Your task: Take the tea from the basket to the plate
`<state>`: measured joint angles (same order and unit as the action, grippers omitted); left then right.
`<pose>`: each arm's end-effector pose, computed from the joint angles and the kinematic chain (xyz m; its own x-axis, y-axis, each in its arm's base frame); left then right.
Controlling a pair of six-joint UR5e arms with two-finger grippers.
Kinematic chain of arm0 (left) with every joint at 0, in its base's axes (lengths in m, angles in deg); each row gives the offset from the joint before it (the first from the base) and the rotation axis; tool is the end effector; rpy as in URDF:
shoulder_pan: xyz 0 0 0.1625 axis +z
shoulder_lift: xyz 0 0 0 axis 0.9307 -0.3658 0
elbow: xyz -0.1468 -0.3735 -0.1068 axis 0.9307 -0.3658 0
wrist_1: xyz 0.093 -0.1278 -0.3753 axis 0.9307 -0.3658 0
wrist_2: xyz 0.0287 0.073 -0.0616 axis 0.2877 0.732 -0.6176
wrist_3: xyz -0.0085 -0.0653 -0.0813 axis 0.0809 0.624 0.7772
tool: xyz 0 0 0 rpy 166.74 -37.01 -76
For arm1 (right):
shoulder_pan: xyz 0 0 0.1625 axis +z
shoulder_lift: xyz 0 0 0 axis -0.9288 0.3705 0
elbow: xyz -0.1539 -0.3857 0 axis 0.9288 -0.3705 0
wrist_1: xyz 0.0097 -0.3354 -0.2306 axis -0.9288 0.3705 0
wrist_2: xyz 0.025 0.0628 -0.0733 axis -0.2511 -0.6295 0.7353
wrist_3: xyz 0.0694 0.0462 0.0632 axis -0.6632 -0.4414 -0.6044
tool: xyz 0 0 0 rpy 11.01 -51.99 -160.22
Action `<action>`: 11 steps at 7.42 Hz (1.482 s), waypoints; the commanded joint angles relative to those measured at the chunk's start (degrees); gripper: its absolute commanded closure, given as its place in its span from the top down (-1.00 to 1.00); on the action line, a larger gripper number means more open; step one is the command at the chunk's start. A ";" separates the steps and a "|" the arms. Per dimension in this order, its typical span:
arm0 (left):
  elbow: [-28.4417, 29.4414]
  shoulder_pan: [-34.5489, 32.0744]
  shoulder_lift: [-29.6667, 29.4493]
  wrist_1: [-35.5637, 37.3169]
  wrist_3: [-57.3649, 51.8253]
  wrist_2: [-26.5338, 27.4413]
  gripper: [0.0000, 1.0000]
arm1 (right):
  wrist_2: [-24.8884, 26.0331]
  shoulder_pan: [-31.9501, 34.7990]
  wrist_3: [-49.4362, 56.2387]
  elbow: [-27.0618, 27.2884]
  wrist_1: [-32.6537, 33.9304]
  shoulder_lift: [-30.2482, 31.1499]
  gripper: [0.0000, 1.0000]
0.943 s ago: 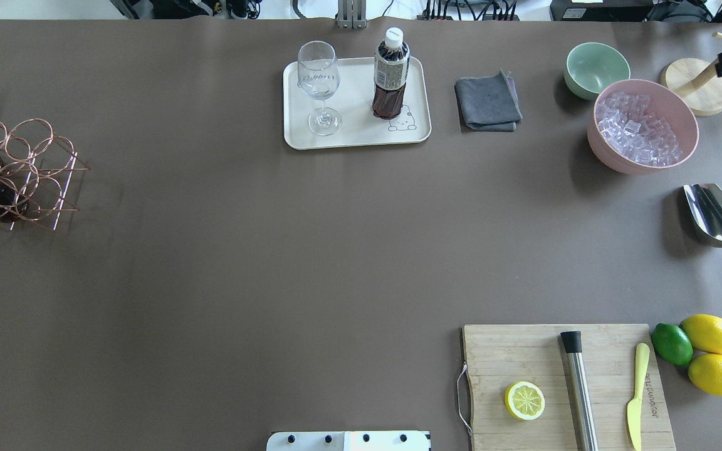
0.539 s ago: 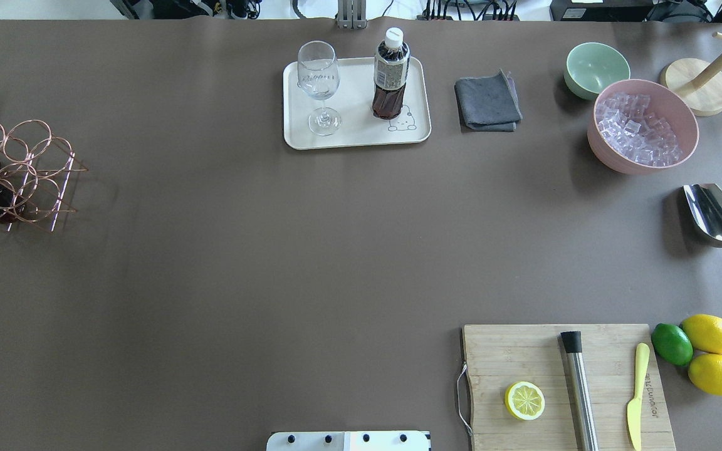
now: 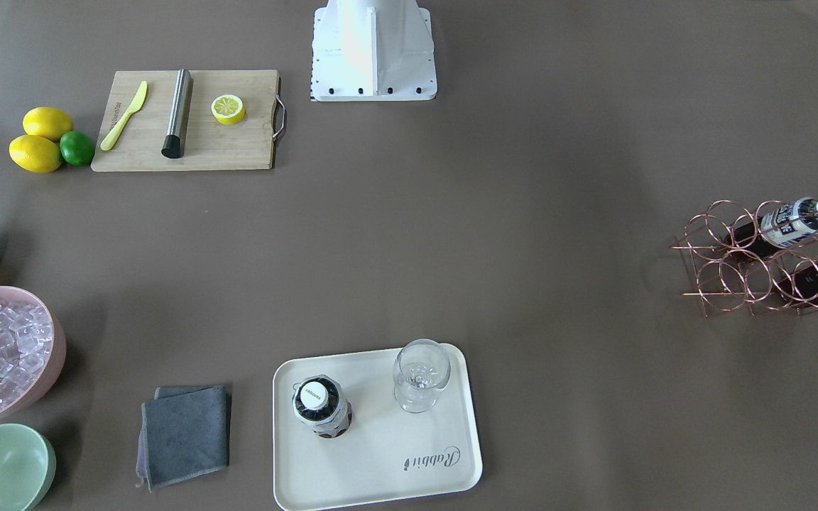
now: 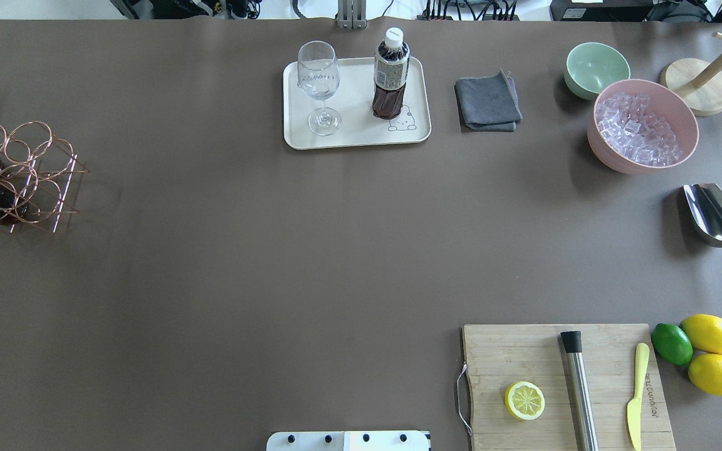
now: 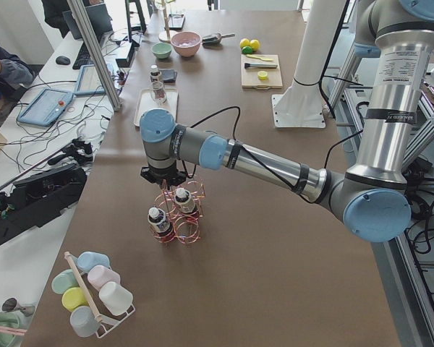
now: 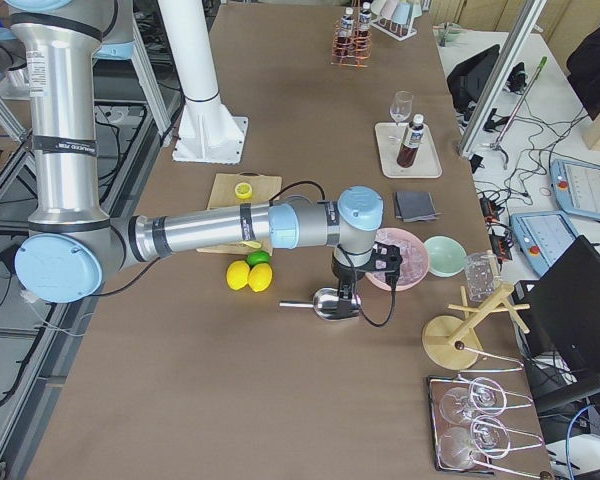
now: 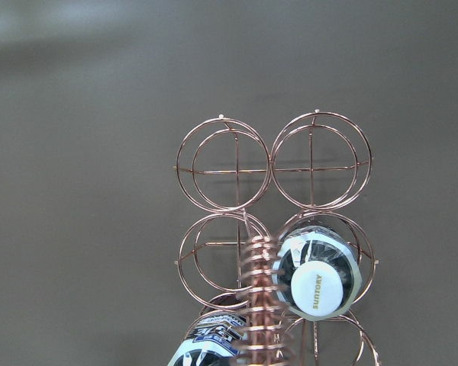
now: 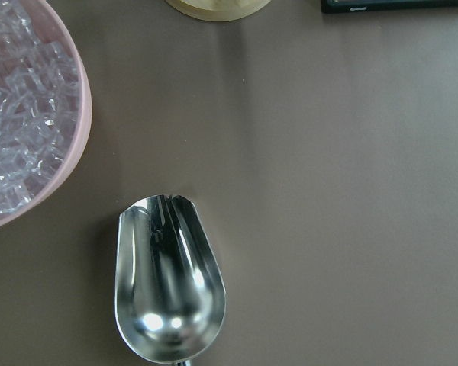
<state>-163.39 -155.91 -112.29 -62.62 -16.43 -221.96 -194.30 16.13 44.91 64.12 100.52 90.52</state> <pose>-0.0278 -0.5347 0.4880 0.0810 0.9883 0.1289 -0.6181 -0.0517 0.7844 0.0168 -0.4857 0.5764 0.7439 0.1038 0.6601 -0.0846 0.9945 -0.0610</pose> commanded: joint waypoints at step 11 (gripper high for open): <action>0.76 0.35 0.62 0.39 0.00 0.05 0.95 | -0.54 7.20 4.82 -2.07 4.28 2.03 1.00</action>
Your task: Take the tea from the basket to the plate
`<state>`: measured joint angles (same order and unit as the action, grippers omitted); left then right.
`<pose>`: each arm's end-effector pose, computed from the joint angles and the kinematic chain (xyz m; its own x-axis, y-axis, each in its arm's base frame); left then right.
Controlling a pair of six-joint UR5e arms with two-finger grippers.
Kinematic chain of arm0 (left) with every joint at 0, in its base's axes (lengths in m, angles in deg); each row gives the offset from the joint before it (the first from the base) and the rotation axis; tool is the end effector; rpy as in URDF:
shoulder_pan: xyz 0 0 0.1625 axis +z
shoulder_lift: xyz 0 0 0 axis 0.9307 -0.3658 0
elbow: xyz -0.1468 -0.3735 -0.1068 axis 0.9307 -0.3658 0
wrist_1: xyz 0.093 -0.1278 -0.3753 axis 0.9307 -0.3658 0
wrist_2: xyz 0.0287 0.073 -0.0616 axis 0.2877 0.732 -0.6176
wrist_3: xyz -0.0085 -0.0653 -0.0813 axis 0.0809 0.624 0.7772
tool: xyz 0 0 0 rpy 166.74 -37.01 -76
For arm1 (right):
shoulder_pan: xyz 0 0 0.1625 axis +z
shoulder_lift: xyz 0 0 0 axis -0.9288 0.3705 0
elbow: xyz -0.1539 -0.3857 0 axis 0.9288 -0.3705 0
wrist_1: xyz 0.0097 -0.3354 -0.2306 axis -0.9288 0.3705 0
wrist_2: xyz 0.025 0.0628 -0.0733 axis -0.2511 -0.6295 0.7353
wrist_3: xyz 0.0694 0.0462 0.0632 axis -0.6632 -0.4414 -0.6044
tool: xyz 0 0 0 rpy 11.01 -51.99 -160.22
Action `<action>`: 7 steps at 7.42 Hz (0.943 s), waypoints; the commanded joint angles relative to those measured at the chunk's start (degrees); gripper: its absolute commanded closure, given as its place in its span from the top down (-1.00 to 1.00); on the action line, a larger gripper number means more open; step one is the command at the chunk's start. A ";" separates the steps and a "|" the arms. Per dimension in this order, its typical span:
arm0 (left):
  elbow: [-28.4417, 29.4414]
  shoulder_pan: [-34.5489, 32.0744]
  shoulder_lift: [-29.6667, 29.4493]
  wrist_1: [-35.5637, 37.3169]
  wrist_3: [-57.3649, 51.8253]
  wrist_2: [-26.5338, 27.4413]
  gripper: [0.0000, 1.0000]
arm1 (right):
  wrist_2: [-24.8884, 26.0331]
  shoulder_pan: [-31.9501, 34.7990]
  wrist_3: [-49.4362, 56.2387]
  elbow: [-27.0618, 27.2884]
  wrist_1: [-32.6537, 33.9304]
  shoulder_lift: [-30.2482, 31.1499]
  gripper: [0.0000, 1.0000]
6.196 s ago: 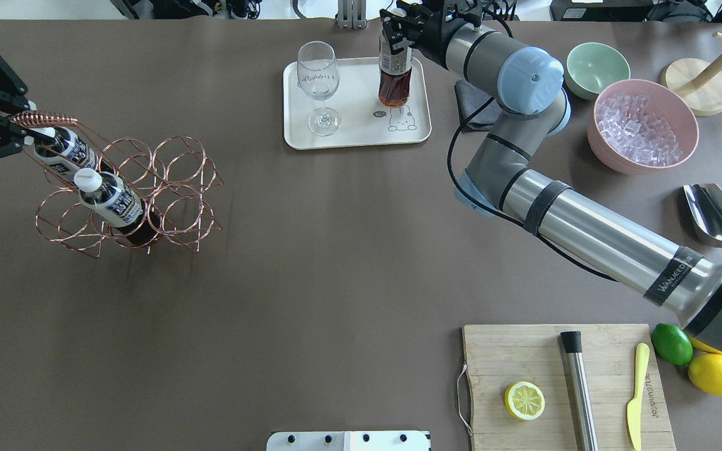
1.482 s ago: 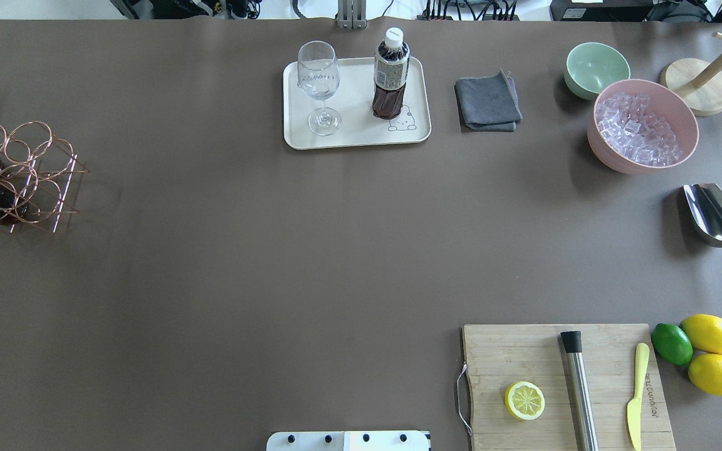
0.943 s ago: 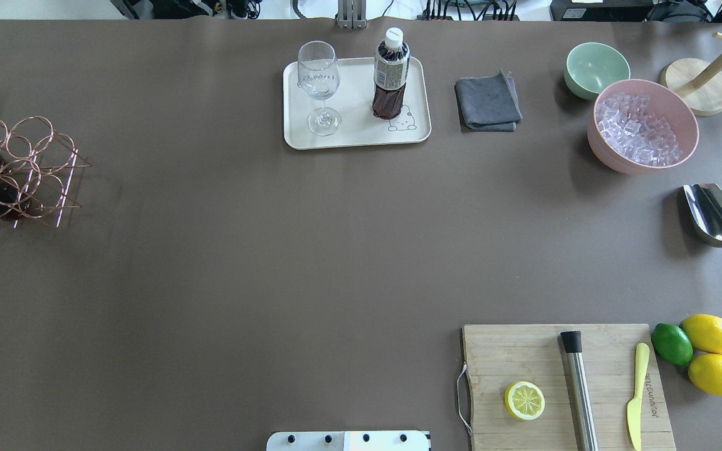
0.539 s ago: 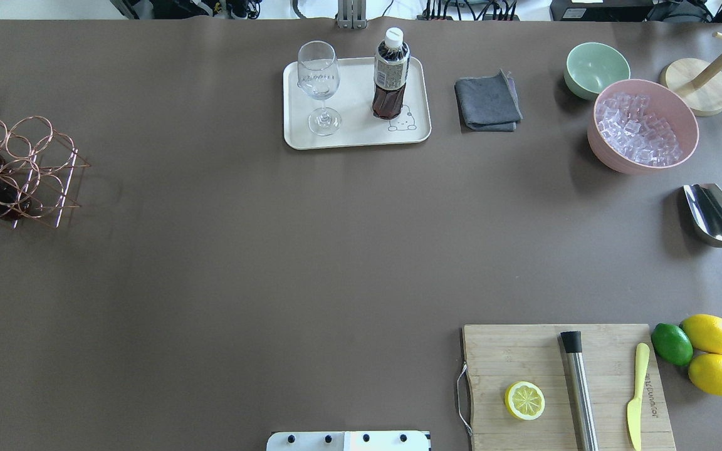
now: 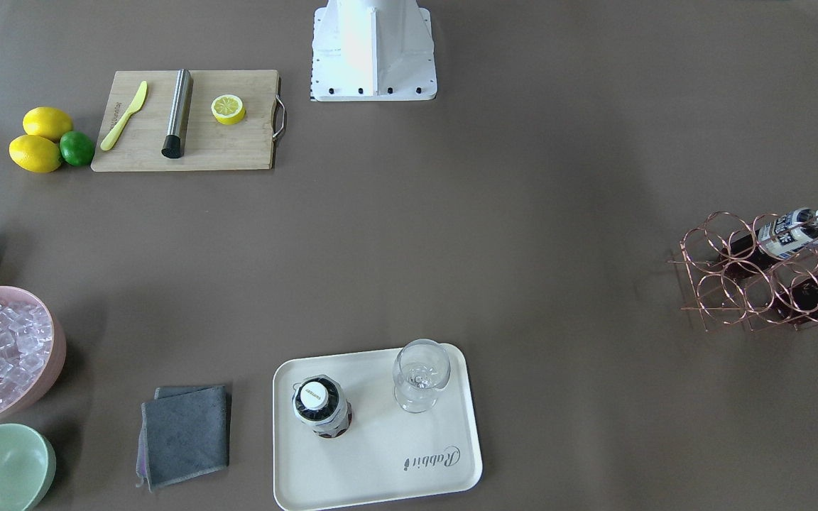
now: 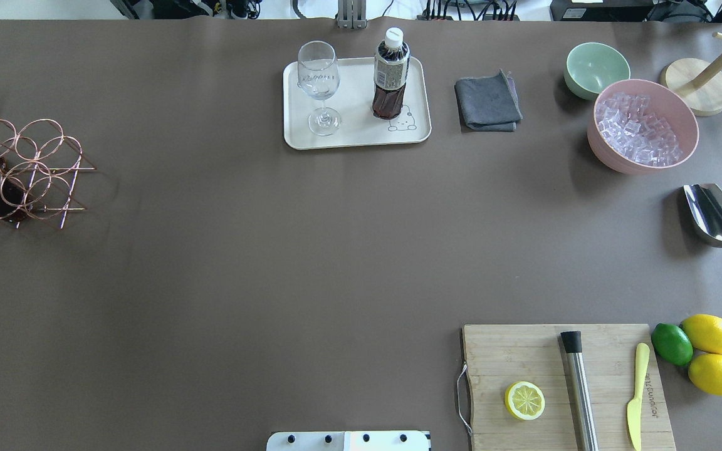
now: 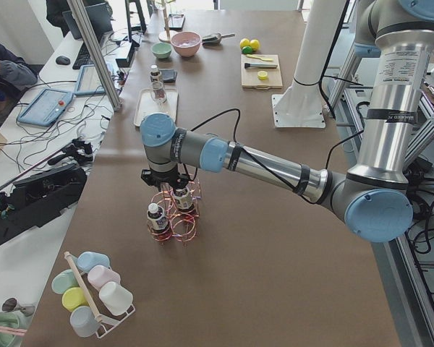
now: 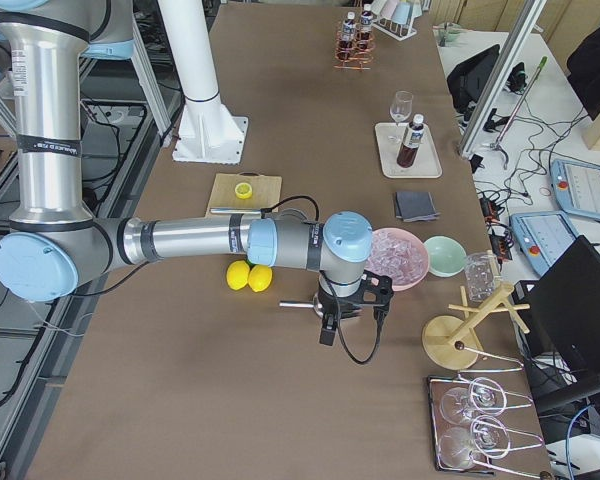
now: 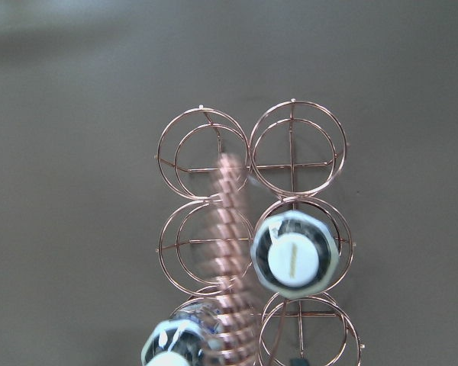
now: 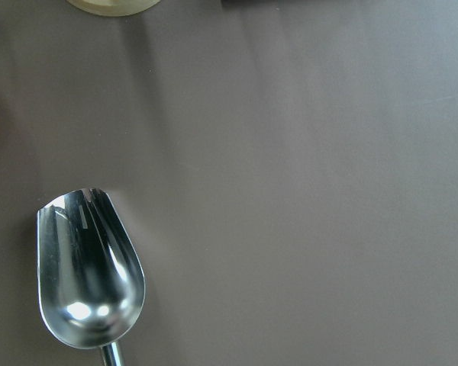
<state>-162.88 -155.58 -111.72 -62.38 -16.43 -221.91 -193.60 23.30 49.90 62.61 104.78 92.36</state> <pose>-0.0249 -0.5321 0.4981 0.0753 0.9915 0.1063 -0.6193 -0.0371 0.7842 0.0777 -0.4598 0.6127 0.7461 0.1971 0.6360 -0.1452 0.9804 -0.1333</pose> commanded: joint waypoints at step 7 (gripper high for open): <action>6.47 -4.99 -0.12 4.89 0.18 0.53 0.96 | 0.16 -0.41 -0.34 -0.48 -0.51 0.36 1.00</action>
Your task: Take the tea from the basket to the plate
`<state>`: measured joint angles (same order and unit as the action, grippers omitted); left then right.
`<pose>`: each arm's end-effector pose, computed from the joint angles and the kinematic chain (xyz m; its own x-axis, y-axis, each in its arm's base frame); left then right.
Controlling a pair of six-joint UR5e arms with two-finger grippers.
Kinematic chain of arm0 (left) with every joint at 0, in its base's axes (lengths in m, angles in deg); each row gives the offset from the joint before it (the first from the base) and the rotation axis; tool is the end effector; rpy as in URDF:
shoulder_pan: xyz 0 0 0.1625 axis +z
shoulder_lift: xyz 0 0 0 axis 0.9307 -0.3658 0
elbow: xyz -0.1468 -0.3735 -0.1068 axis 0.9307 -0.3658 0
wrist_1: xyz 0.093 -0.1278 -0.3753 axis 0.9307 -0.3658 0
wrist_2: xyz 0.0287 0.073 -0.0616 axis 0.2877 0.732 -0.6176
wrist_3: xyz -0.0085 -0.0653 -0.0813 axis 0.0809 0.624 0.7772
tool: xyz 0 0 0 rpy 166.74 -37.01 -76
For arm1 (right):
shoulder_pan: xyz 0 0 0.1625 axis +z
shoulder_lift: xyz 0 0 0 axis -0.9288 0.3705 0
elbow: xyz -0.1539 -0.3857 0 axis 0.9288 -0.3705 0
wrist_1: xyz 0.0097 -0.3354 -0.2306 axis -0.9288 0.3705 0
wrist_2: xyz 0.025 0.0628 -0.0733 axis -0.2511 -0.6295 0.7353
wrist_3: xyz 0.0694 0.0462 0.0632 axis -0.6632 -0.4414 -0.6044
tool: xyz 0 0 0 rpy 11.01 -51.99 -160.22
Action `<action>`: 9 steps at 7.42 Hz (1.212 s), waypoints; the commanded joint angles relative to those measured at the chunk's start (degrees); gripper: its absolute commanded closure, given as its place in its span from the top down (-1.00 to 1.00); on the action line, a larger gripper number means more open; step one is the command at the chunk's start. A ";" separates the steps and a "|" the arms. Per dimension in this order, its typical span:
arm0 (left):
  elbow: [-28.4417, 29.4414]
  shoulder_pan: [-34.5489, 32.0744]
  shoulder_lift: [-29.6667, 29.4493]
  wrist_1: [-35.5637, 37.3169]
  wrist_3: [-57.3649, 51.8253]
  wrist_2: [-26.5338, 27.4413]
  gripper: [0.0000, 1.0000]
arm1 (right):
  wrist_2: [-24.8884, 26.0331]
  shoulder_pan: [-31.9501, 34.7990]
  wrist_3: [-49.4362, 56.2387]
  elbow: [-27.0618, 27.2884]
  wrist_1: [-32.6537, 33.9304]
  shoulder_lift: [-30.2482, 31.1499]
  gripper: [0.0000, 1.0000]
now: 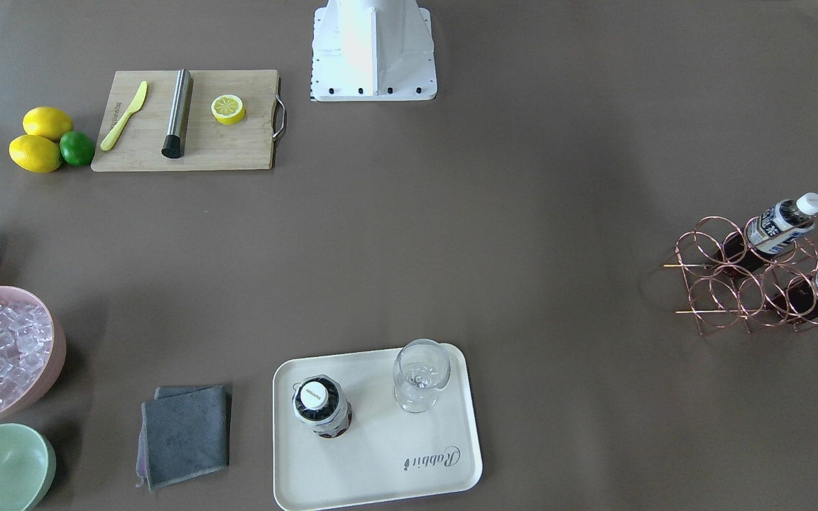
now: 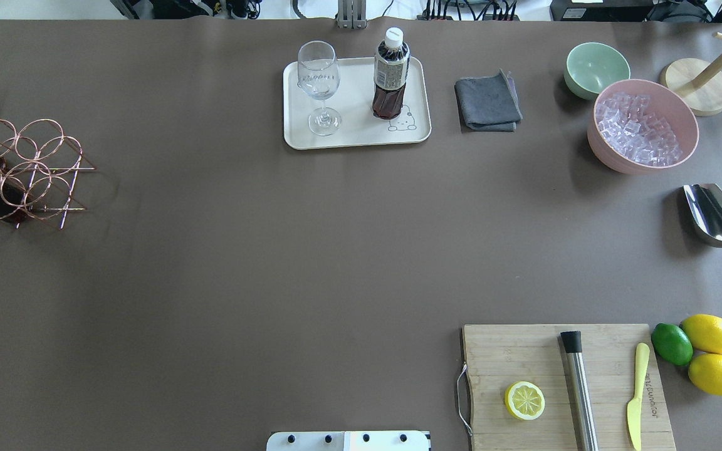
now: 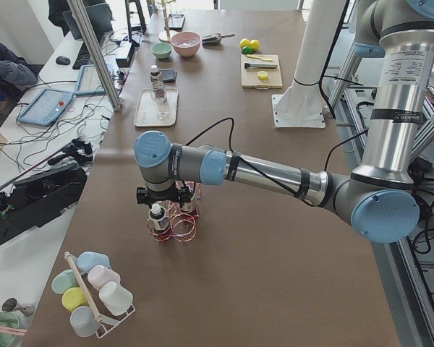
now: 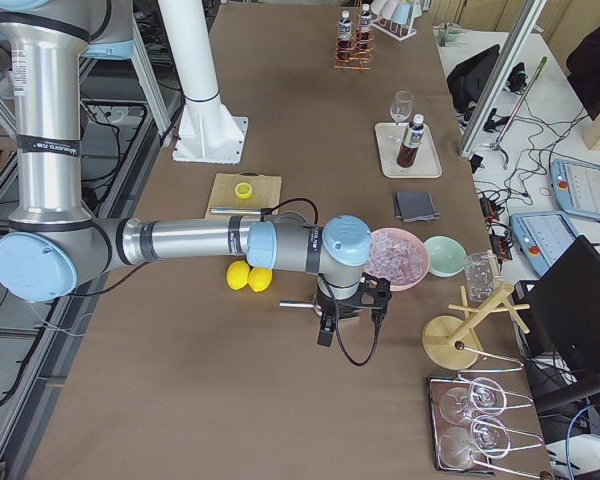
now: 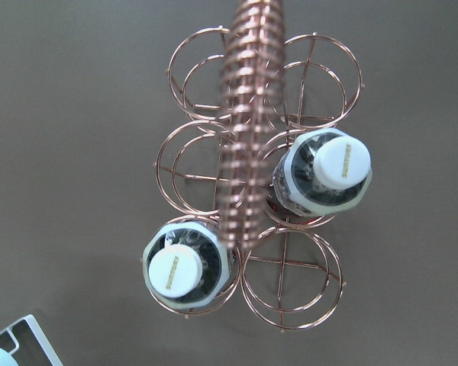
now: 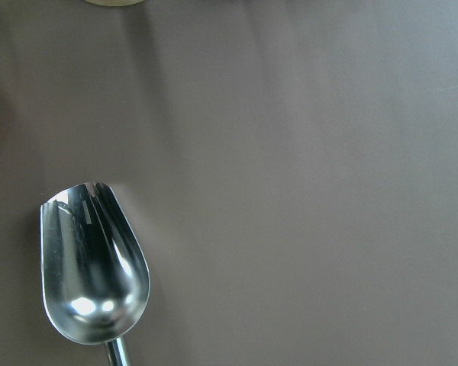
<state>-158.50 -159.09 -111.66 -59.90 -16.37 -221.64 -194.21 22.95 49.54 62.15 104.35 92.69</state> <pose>-0.0577 -0.5316 0.5407 0.1373 0.9904 -0.0135 -0.6230 0.0969 0.7762 0.0740 -0.4581 0.6178 0.7394 0.2028 0.6420 -0.1428 0.9791 -0.1448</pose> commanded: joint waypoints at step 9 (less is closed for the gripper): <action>5.00 -2.80 -0.72 4.61 71.76 0.25 0.96 | 0.77 0.02 0.02 0.24 0.01 0.12 1.00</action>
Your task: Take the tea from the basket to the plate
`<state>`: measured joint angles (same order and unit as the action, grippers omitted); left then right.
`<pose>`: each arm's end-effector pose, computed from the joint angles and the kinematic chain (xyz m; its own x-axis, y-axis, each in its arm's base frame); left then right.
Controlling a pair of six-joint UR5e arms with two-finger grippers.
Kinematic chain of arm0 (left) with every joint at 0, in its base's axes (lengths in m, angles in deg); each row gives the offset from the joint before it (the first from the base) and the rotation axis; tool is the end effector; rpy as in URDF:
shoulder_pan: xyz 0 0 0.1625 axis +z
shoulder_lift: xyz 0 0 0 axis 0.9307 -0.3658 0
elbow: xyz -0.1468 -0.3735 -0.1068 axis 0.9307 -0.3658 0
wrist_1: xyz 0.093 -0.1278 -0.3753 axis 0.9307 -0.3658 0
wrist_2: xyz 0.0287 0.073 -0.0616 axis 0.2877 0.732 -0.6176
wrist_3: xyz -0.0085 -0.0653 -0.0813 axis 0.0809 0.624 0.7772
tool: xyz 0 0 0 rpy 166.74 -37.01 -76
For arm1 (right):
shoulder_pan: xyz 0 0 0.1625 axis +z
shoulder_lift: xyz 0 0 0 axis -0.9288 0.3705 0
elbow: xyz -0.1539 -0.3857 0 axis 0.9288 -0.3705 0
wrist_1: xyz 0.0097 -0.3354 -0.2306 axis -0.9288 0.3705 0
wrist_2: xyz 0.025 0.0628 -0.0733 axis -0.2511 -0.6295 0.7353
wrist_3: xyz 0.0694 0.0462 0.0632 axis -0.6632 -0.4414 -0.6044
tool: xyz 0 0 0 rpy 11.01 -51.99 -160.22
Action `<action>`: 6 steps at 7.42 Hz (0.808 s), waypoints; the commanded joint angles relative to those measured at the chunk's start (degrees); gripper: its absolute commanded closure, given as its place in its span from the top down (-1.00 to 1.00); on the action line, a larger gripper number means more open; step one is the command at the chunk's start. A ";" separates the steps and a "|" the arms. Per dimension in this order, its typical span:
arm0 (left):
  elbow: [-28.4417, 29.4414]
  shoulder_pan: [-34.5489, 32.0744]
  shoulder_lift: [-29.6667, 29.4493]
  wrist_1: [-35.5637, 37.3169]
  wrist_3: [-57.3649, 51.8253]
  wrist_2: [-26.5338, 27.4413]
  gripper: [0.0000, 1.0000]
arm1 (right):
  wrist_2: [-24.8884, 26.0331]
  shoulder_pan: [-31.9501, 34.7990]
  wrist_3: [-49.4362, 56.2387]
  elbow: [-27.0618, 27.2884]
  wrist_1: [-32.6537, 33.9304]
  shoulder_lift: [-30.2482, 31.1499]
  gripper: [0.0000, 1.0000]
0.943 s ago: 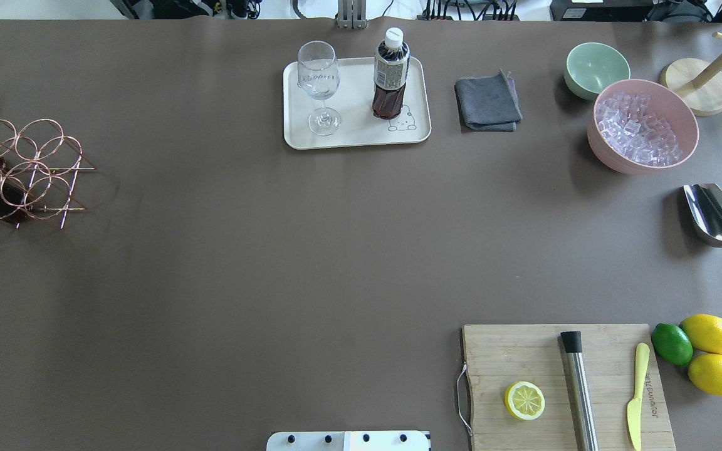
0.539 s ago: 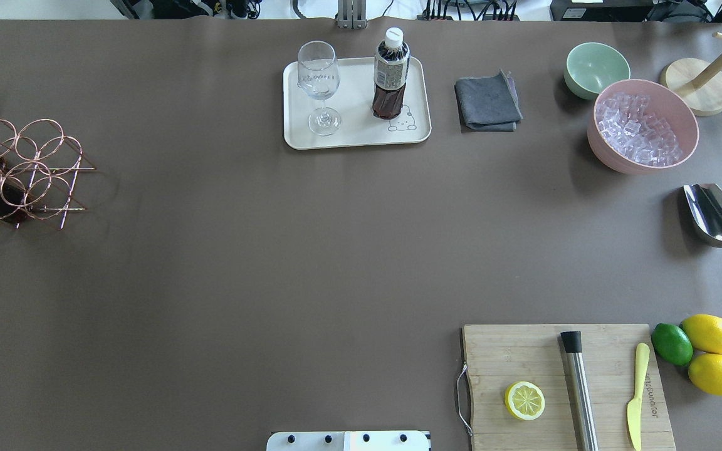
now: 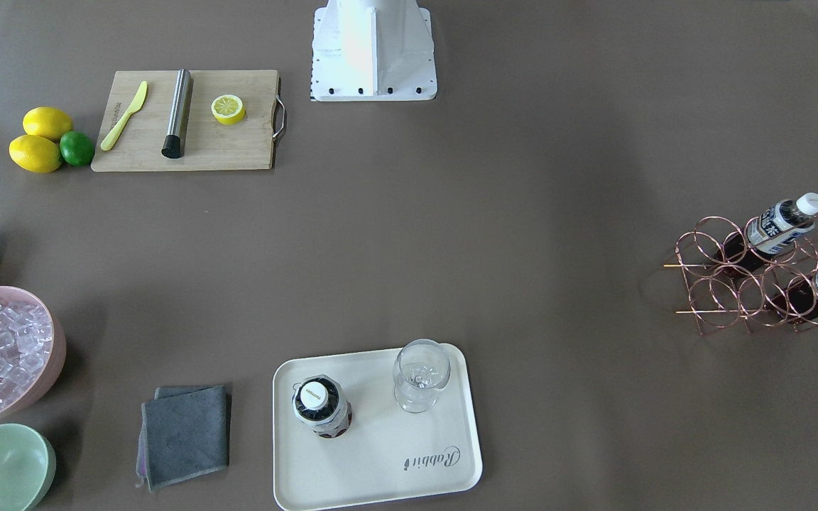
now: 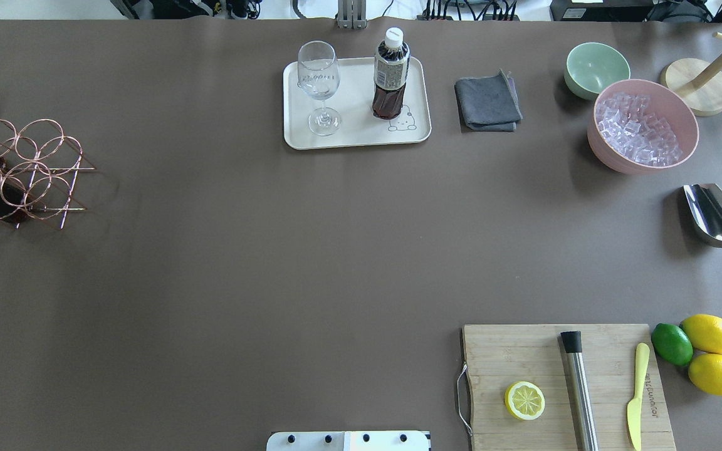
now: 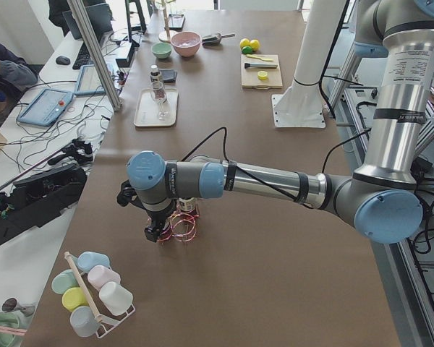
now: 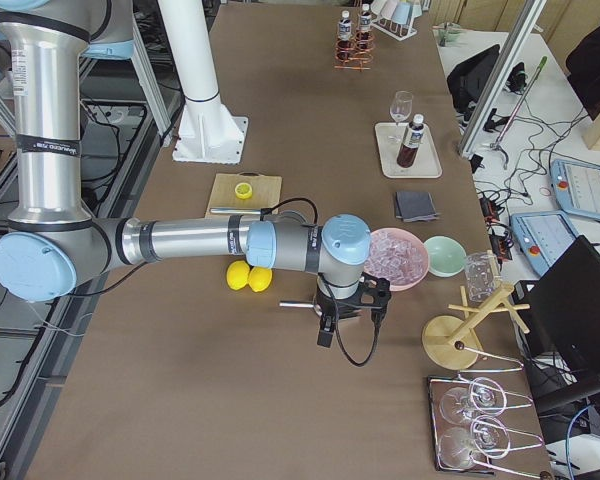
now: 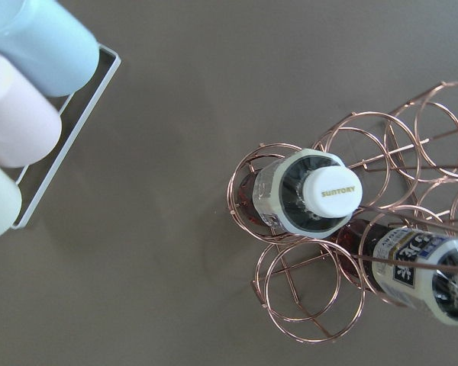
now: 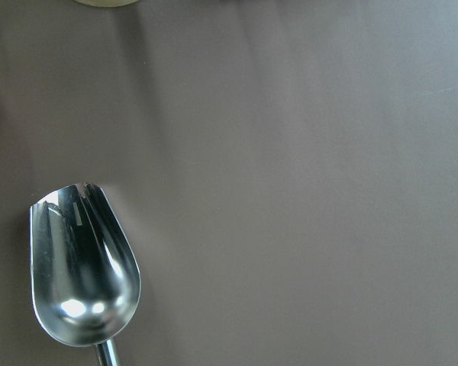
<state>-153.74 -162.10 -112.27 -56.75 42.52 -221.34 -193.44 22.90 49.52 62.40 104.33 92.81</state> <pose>-0.0861 -0.5300 0.5812 0.6243 0.3075 -0.7181 -0.1556 0.9498 0.2714 0.0747 -0.4573 0.6175 0.7482 0.2006 0.6324 -0.1436 0.9796 -0.1408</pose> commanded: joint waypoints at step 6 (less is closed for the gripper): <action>-0.28 0.65 0.60 0.23 18.47 -0.31 0.96 | 0.00 0.69 0.04 0.25 0.03 0.09 1.00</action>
<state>-154.08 -161.57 -112.23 -56.07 61.05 -221.42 -193.44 23.14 49.56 62.61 104.36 92.86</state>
